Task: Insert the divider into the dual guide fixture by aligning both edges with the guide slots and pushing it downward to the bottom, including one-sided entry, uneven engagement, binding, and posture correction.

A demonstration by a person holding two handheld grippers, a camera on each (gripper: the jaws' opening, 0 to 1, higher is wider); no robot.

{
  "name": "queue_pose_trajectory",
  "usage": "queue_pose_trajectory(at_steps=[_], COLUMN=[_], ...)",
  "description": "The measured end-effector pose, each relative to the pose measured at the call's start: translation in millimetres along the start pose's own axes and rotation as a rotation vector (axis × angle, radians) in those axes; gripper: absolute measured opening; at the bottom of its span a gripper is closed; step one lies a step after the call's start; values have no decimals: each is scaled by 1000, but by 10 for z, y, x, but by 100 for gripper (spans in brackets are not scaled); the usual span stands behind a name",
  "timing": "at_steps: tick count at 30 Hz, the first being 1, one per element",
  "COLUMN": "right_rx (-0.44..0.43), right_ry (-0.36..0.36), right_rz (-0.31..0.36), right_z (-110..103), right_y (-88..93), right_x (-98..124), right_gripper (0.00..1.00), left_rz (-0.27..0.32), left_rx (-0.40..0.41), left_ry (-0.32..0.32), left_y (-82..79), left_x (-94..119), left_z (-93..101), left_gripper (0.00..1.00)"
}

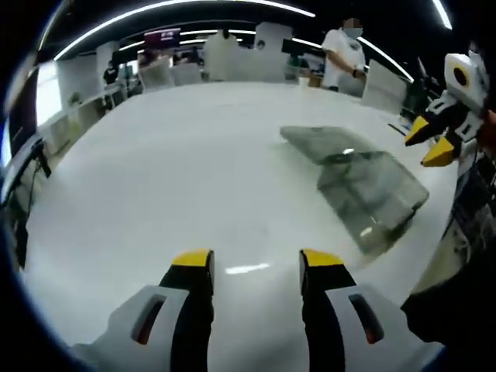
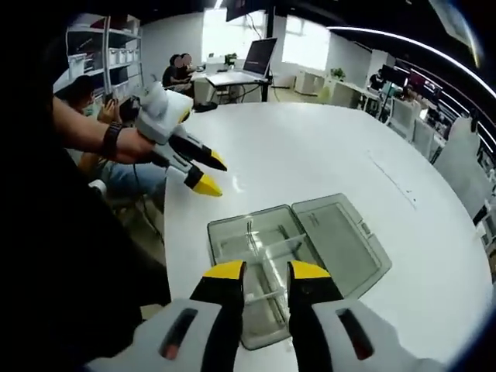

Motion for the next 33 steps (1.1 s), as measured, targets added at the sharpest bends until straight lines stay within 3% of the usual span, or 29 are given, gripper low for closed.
queue_pose_trajectory(at_steps=[11,14,15,18,22,33], right_rx=[-26,-33,-30,-30,-33,-29], right_ry=[7,-2,-3,0,8,-9], right_rz=[15,5,0,-1,4,1], right_z=[-57,-75,-77,-78,-85,-122], right_y=[75,95,99,105,101,145], right_x=[43,42,42,46,49,13], right_gripper=[14,14,14,14,14,14], left_rz=[-96,-115,-111,-133,-173,-358], left_rx=[0,-91,-45,-41,-52,-169], left_ry=[-54,-65,-65,-72,-67,18], left_y=[57,25,18,-4,-49,-205], left_x=[-53,-49,-73,-87,-113,-198], left_z=[23,16,29,-7,-11,-14], left_gripper=[46,45,44,41,40,34])
Point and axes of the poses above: the point that each gripper's makers call its tool centre point, and the gripper's own axes: x roughly backward along the fingers, z roughly to its right, y roughly out of its underside, the point moved 7 cm from there along x, roughly backward along the fingers, and after that the axes turned 4 degrees about -y, right-handed, at the moved point
